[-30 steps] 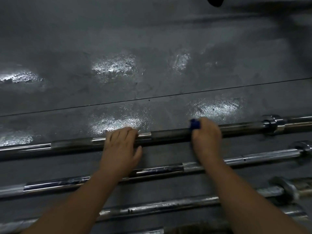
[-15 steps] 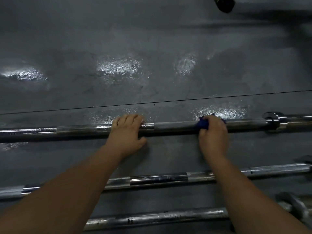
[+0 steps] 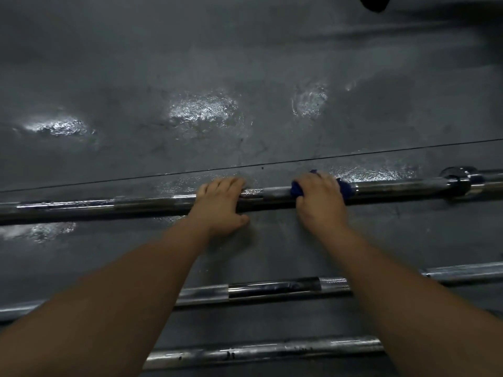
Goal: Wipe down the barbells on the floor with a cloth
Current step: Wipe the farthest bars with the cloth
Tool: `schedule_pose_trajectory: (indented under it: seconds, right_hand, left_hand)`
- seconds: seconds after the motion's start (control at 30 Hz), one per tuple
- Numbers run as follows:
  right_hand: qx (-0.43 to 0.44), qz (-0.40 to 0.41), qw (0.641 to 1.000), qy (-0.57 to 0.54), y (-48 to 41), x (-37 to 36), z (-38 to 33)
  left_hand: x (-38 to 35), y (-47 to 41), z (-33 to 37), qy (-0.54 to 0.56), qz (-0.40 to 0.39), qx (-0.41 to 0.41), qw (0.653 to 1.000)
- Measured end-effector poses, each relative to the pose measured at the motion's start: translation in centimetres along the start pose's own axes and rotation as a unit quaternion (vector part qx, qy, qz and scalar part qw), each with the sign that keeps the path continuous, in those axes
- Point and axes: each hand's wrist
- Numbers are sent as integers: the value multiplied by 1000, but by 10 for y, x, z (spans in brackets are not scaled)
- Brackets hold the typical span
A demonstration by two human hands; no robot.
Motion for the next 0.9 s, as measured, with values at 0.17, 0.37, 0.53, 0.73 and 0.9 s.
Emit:
schedule_pose_trajectory:
  seconds: [0.17,0.37,0.53,0.73,0.9]
  right_hand:
    - [-8,-78,997,12,-1,12,22]
    - [-49,-86,995,1,9,11,16]
    - [-57,-117,991,7,15,17,14]
    - [-91,-114,989,-6,26,13,11]
    - [-139,-116,983,-18,26,17,5]
  left_hand:
    - [17,38,-36,-110,-40,-74,990]
    - [34,105,-116,-164,-64,-86,981]
    - [6,114,-124,-140,-12,-79,987]
    - [-7,115,-120,-87,36,-51,994]
    - [-7,118,-118,-71,25,-48,996]
Point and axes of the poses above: each hand's wrist, its own y-axis away from the middle knuckle, its own x-axis out of the back of the hand, z = x × y, and after that the axes turned 10 degrees about -x, right-handed
